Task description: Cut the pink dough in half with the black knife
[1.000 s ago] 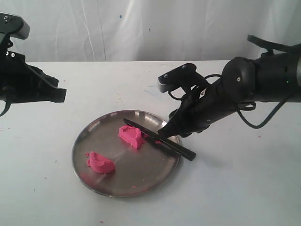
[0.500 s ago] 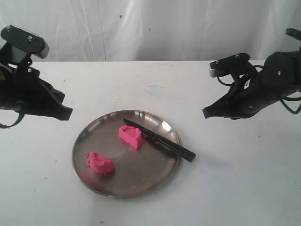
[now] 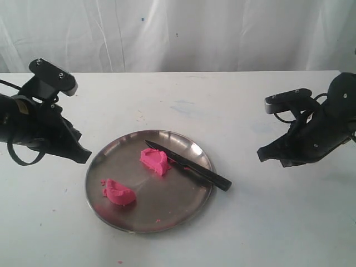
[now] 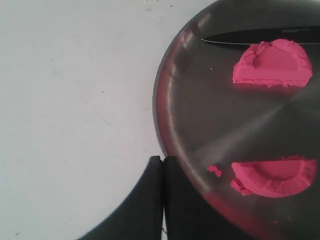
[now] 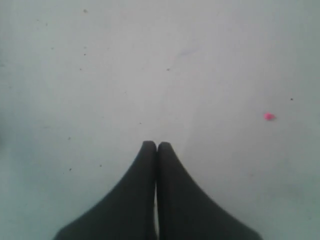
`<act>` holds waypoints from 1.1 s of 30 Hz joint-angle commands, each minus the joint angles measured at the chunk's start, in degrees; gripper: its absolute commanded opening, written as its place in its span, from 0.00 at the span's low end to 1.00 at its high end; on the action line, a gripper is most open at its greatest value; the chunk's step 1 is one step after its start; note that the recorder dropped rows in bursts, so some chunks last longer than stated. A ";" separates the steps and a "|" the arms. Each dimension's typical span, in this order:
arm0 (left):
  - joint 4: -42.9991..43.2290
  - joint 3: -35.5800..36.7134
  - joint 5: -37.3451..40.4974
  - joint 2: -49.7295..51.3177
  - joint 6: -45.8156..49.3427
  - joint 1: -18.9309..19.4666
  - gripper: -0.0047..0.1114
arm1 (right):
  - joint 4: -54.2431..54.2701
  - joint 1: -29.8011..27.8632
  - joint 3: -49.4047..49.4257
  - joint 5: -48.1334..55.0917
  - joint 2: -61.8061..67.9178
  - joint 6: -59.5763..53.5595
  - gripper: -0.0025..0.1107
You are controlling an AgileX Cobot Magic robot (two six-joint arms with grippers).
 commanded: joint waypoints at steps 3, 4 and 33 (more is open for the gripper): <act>0.71 -0.32 0.91 -1.29 -0.07 0.43 0.04 | 0.48 0.14 1.62 -6.45 -11.26 0.57 0.02; 0.71 -0.65 1.15 -2.07 -0.07 1.04 0.04 | 0.48 0.14 2.38 -9.42 -14.16 0.57 0.02; 0.61 22.37 -12.69 -52.52 -22.60 33.77 0.04 | 3.02 -6.16 17.70 -29.94 -62.03 3.68 0.02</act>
